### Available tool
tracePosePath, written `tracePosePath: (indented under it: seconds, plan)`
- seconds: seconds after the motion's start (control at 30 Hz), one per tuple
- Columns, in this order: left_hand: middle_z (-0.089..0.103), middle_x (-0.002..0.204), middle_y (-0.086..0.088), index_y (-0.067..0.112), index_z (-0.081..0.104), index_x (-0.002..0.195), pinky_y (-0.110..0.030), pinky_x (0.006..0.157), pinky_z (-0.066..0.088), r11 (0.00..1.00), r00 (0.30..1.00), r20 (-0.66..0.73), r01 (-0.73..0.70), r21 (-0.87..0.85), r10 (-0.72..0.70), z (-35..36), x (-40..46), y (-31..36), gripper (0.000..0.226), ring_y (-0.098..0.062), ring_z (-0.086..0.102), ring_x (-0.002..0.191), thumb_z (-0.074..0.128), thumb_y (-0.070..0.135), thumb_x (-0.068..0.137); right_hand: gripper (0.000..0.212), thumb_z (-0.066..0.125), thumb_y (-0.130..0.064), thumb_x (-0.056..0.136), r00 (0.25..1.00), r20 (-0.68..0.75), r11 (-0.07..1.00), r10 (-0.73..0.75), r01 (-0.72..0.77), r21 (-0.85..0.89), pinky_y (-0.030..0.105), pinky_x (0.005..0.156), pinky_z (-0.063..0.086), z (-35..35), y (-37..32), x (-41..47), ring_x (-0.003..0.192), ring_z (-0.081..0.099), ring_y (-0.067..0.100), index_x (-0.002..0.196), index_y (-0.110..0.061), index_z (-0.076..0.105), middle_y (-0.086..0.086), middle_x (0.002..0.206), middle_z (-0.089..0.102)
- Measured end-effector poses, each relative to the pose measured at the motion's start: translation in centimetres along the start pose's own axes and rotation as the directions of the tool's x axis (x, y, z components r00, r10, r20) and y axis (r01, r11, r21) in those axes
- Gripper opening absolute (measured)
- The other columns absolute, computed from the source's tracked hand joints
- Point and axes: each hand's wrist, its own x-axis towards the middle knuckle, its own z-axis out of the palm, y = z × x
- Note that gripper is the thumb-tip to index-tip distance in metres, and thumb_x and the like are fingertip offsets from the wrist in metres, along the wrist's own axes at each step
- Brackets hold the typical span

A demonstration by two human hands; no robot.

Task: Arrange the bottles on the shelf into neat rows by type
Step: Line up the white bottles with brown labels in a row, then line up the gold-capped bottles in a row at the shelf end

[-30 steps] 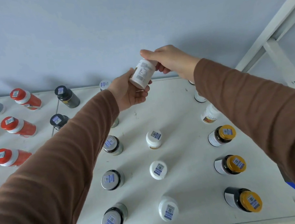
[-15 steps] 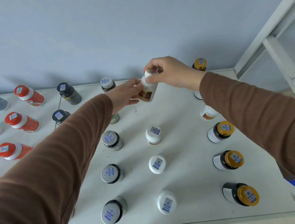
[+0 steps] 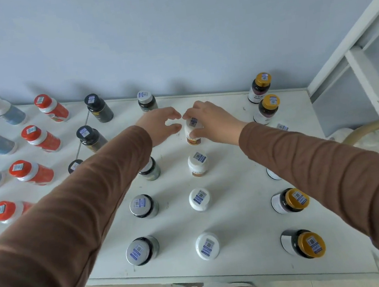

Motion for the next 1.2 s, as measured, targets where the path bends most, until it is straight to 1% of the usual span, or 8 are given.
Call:
tracePosePath:
  seconds: [0.17,0.23,0.33,0.5,0.63,0.83,1.1,1.2]
  plan:
    - [0.059,0.129,0.004,0.026,0.057,0.122,-0.03,0.098,0.039,0.999,0.997,-0.078,-0.002,0.054,0.006,0.0,-3.2,0.8,0.032,-0.02,0.054,0.119,0.057,0.031,0.09,0.059,0.067,-0.03,0.087,0.998,-0.065,1.0,0.024,-0.024,-0.001,0.035,0.1,0.035,-1.1,-0.3,-2.2,0.126,0.04,0.028,0.142,-0.024,0.047,0.005,0.137,0.047]
    - [0.057,0.131,0.004,0.029,0.056,0.123,-0.035,0.102,0.04,0.996,0.994,-0.108,-0.008,0.091,0.018,0.2,-5.1,1.4,0.033,-0.021,0.052,0.121,0.056,0.033,0.09,0.054,0.066,-0.032,0.088,0.99,-0.137,0.999,0.041,-0.04,0.009,0.033,0.099,0.035,-1.6,-0.6,-4.1,0.127,0.04,0.026,0.139,-0.024,0.05,0.003,0.136,0.049]
    - [0.055,0.134,0.002,0.026,0.054,0.127,-0.033,0.099,0.037,0.986,0.987,-0.139,-0.062,0.157,0.084,0.9,-8.5,2.8,0.036,-0.022,0.052,0.119,0.054,0.034,0.092,0.048,0.064,-0.031,0.091,0.976,-0.211,0.998,0.057,-0.056,0.013,0.03,0.095,0.034,-1.6,-1.7,-8.4,0.124,0.041,0.024,0.136,-0.024,0.051,0.003,0.133,0.05]
    - [0.057,0.129,0.001,0.027,0.053,0.126,-0.036,0.098,0.039,0.962,0.965,-0.17,-0.157,0.223,0.197,3.4,-15.1,4.9,0.035,-0.024,0.05,0.118,0.054,0.035,0.091,0.041,0.062,-0.033,0.092,0.952,-0.289,0.995,0.098,-0.092,0.036,0.033,0.093,0.039,-0.4,-3.7,-18.3,0.12,0.043,0.022,0.131,-0.024,0.055,0.001,0.127,0.053]
    - [0.058,0.127,0.002,0.027,0.053,0.126,-0.036,0.097,0.039,0.952,0.95,-0.181,-0.211,0.224,0.253,5.9,-20.1,7.4,0.037,-0.023,0.05,0.118,0.054,0.037,0.09,0.036,0.062,-0.033,0.091,0.92,-0.371,0.992,0.126,-0.117,0.046,0.023,0.084,0.03,0.8,-4.2,-26.2,0.104,0.042,0.012,0.126,-0.027,0.059,-0.009,0.116,0.053]
    - [0.058,0.127,-0.001,0.023,0.054,0.127,-0.034,0.095,0.04,0.932,0.933,-0.158,-0.284,0.226,0.323,10.4,-24.8,11.6,0.039,-0.024,0.052,0.117,0.054,0.036,0.091,0.027,0.062,-0.024,0.091,0.876,-0.453,0.987,0.164,-0.146,0.074,0.027,0.085,0.036,2.2,-2.7,-34.8,0.108,0.051,0.02,0.118,-0.021,0.063,-0.004,0.115,0.06]
    - [0.056,0.128,-0.002,0.022,0.051,0.129,-0.036,0.098,0.039,0.96,0.979,-0.069,-0.172,0.221,0.191,20.2,-26.5,14.3,0.042,-0.024,0.049,0.119,0.054,0.038,0.09,0.022,0.059,-0.02,0.093,0.898,-0.388,0.977,0.209,-0.172,0.129,0.026,0.086,0.039,7.5,3.7,-40.7,0.107,0.053,0.015,0.115,-0.018,0.06,-0.002,0.114,0.058]
    - [0.052,0.132,-0.002,0.02,0.048,0.132,-0.037,0.101,0.037,0.966,0.992,-0.061,-0.094,0.24,0.112,24.0,-26.3,14.7,0.05,-0.023,0.045,0.124,0.057,0.041,0.088,0.031,0.059,-0.021,0.093,0.923,-0.311,0.974,0.227,-0.214,0.077,0.033,0.091,0.04,9.9,6.1,-42.0,0.115,0.049,0.022,0.123,-0.014,0.055,0.004,0.122,0.054]
